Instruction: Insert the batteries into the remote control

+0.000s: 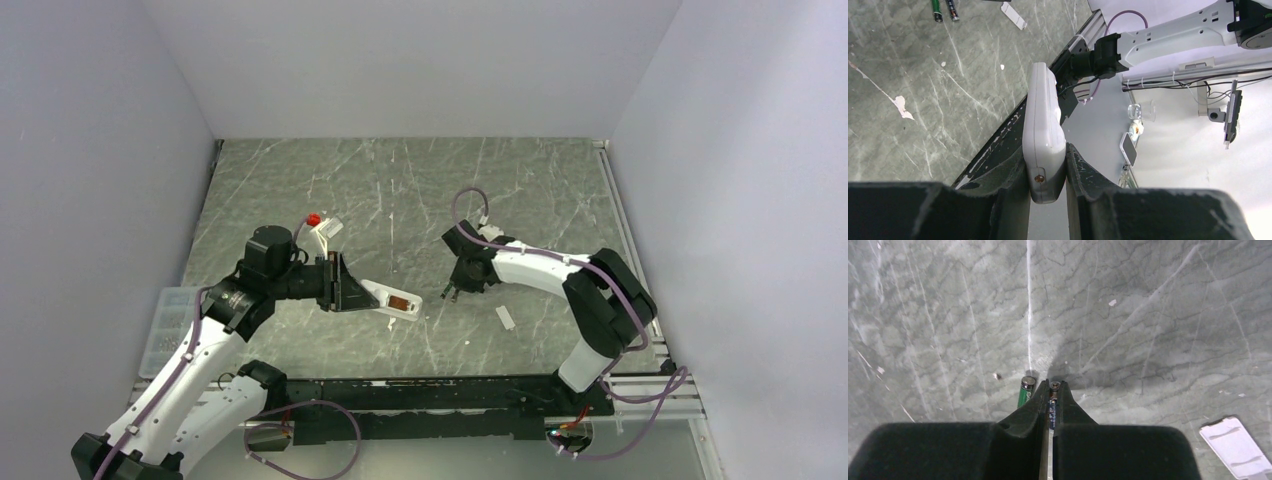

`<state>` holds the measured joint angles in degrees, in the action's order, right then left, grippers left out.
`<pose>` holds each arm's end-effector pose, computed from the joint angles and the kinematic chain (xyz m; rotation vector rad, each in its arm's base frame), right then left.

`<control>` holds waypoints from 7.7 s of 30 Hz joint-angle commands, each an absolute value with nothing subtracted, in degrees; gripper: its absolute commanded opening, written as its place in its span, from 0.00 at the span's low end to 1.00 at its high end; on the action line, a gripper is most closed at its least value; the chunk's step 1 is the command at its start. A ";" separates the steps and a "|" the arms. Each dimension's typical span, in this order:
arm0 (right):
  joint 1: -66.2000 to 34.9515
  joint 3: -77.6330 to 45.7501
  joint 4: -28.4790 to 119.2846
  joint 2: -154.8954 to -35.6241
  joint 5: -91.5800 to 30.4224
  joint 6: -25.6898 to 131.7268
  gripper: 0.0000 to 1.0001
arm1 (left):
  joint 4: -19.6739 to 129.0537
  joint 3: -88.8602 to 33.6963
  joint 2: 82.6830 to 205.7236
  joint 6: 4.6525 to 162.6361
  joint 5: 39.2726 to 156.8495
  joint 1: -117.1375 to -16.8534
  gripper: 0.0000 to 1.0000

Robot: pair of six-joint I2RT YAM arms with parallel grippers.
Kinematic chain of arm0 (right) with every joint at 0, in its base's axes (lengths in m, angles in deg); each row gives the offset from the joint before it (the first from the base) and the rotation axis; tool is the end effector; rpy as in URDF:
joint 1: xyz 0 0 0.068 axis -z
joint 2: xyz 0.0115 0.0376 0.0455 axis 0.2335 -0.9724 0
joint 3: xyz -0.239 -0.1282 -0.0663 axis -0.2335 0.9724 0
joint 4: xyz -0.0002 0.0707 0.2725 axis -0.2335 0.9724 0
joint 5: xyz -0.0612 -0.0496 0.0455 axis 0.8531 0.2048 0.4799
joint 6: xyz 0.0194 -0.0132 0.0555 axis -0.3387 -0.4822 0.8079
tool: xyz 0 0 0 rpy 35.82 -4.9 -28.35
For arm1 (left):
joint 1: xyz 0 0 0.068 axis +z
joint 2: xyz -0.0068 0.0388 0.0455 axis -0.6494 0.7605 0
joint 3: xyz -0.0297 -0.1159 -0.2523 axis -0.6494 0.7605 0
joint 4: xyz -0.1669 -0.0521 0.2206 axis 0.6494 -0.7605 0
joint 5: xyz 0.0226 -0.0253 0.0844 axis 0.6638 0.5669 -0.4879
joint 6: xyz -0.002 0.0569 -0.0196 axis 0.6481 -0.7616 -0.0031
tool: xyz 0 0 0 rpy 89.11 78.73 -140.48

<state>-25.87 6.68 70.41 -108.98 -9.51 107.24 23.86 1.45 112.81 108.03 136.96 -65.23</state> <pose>0.2589 0.1989 0.1420 0.5706 2.6436 0.2114 0.1528 -0.1065 0.3059 0.3391 2.2310 -1.4671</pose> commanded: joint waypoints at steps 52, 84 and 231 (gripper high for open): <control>-31.62 17.59 39.88 -53.45 -50.14 63.62 0.00 | 31.68 -0.43 118.04 113.21 151.09 -65.37 0.00; -53.56 9.08 44.53 -68.27 -41.10 39.52 0.00 | 31.92 -0.20 118.23 112.67 155.98 -65.37 0.00; -61.91 17.58 58.39 -62.09 -1.85 35.79 0.33 | 24.12 -2.95 112.04 104.44 165.24 -66.86 0.00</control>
<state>-63.58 15.51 54.63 -64.44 -8.41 37.32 25.32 0.43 113.64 105.43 153.46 -65.40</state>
